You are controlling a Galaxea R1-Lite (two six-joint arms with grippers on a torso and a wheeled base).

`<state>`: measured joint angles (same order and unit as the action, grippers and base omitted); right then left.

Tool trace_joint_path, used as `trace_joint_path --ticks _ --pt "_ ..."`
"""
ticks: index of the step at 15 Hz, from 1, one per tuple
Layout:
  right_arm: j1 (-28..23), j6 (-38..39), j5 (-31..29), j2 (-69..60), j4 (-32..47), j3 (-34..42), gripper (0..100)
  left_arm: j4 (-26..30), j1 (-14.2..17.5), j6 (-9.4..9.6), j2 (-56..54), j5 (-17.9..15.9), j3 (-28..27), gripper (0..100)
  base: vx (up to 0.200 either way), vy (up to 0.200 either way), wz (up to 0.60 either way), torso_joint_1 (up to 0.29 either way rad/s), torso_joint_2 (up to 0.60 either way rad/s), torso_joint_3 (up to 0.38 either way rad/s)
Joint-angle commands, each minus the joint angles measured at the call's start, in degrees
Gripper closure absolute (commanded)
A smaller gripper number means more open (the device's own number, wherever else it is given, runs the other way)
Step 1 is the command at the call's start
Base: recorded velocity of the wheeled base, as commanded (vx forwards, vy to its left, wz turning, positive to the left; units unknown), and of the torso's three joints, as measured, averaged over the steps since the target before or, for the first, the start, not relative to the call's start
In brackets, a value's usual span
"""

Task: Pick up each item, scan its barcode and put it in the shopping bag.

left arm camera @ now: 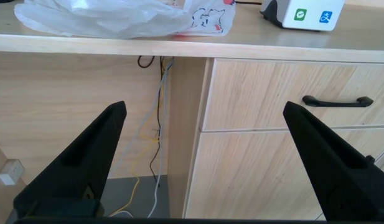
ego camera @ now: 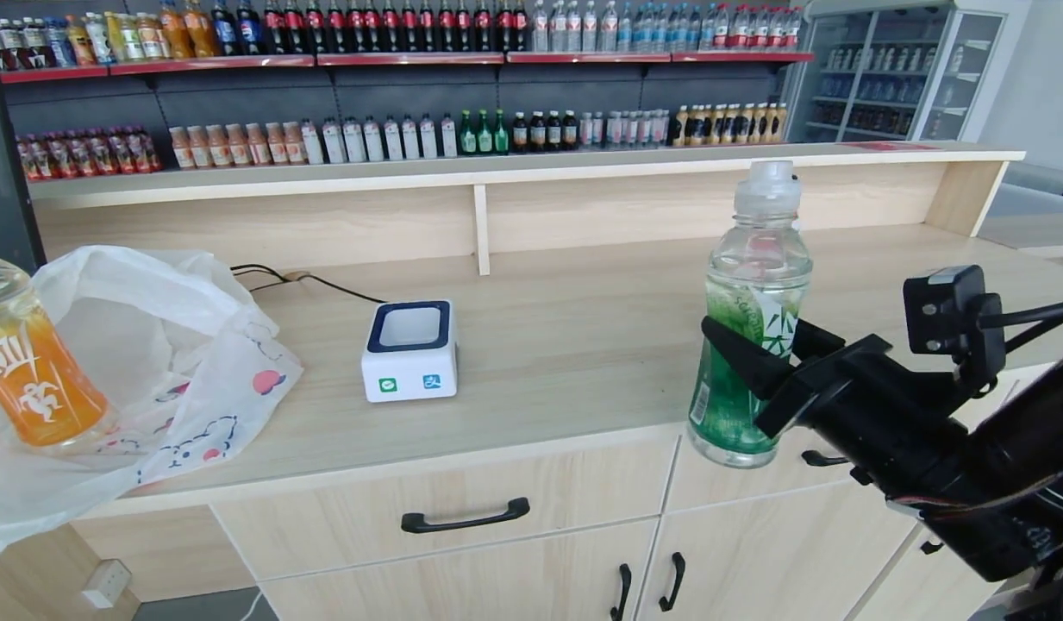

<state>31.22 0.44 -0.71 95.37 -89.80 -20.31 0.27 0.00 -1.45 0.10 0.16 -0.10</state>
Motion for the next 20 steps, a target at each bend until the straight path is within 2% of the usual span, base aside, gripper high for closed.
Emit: trace_joint_path --ticks 1,6,20 --pt "0.0 0.1 0.1 -0.5 -0.2 -0.5 100 0.0 0.0 -0.04 0.0 0.0 0.0 0 0.000 0.000 0.00 0.000 0.00 0.000" --pt "-0.7 0.0 0.1 -0.5 -0.2 -1.2 100 0.0 0.0 -0.04 0.0 0.0 0.0 0 0.000 0.000 0.00 0.000 0.00 0.000" --pt "-0.9 0.0 0.1 -1.8 -0.2 -1.2 100 0.0 0.0 -0.13 0.0 0.0 0.0 0 0.000 0.200 0.00 0.003 0.00 0.002"
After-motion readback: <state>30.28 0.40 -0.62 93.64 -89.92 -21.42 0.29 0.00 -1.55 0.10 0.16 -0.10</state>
